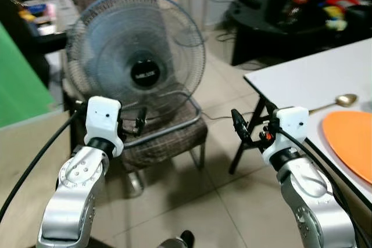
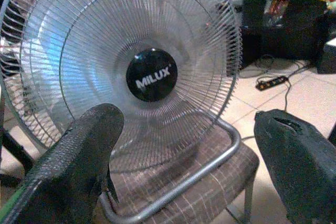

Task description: Setting the table

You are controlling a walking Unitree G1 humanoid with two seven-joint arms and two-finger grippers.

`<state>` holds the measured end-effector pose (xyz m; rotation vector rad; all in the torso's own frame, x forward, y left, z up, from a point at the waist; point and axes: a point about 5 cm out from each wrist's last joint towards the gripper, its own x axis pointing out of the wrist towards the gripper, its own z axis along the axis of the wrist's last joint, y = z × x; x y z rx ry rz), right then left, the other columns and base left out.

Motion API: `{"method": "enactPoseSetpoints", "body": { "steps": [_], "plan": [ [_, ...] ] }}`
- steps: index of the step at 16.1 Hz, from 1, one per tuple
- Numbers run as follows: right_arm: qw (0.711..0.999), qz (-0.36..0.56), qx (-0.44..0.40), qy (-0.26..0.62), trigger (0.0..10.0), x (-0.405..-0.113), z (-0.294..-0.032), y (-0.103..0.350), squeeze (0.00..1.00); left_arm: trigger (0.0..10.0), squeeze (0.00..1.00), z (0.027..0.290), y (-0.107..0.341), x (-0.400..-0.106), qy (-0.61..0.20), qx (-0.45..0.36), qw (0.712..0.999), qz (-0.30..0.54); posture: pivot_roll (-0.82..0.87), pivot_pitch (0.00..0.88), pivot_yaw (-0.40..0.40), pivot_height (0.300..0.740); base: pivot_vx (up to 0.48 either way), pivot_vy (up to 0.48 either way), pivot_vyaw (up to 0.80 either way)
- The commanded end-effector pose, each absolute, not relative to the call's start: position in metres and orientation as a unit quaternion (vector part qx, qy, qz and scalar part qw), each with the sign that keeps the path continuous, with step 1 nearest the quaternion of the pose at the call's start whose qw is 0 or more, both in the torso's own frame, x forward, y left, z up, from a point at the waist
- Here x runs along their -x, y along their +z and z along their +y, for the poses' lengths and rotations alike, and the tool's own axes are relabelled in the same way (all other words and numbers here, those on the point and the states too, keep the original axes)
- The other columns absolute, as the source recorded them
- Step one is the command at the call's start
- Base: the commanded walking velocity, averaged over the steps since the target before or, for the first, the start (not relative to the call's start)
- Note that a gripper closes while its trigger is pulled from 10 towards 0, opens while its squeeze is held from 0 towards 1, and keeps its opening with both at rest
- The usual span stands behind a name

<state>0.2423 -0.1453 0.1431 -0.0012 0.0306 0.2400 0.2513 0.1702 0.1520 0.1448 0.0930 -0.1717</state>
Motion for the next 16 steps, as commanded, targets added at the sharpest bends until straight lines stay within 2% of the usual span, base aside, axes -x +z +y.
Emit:
{"method": "enactPoseSetpoints", "body": {
  "steps": [1,4,5,6,9,11,13,16],
  "plan": [
    [0.992,0.013,-0.001,0.128,10.0,-0.242,-0.142,0.144,1.0,10.0,0.24,0.17,0.153,-0.253,-0.086,-0.072,0.992,0.049,0.08,0.0,0.045,0.74,0.0,0.0,0.8],
    [0.993,-0.001,-0.009,0.117,10.0,-0.245,-0.142,0.147,1.0,10.0,0.21,0.169,0.158,-0.255,-0.069,-0.076,0.994,0.025,0.09,0.0,0.038,0.74,0.0,0.0,0.8],
    [0.994,-0.001,0.005,0.107,10.0,-0.248,-0.143,0.146,1.0,10.0,0.06,0.172,0.155,-0.254,-0.06,-0.08,0.994,0.037,0.1,0.0,0.045,0.74,0.0,0.0,0.8],
    [0.995,-0.007,0.004,0.104,10.0,-0.248,-0.144,0.149,1.0,10.0,0.01,0.171,0.158,-0.254,-0.066,-0.094,0.993,0.032,0.1,0.0,0.041,0.74,0.0,0.0,0.8],
    [0.995,-0.024,0.026,0.092,10.0,-0.25,-0.149,0.151,1.0,10.0,0.0,0.175,0.158,-0.252,-0.056,-0.098,0.993,0.031,0.1,0.0,0.047,0.74,0.0,0.0,0.8],
    [0.996,-0.045,0.014,0.079,10.0,-0.248,-0.152,0.156,1.0,10.0,0.0,0.171,0.158,-0.251,-0.078,-0.101,0.991,0.033,0.1,0.0,0.046,0.74,0.0,0.0,0.8],
    [0.996,-0.027,0.026,0.085,10.0,-0.247,-0.151,0.151,1.0,10.0,0.0,0.172,0.154,-0.25,-0.071,-0.088,0.993,0.043,0.09,0.0,0.053,0.74,0.0,0.0,0.74],
    [0.994,-0.014,0.026,0.105,10.0,-0.245,-0.143,0.145,1.0,10.0,0.0,0.175,0.154,-0.248,-0.06,-0.075,0.995,0.036,0.1,0.0,0.045,0.74,0.0,0.0,0.0]
  ]
}}
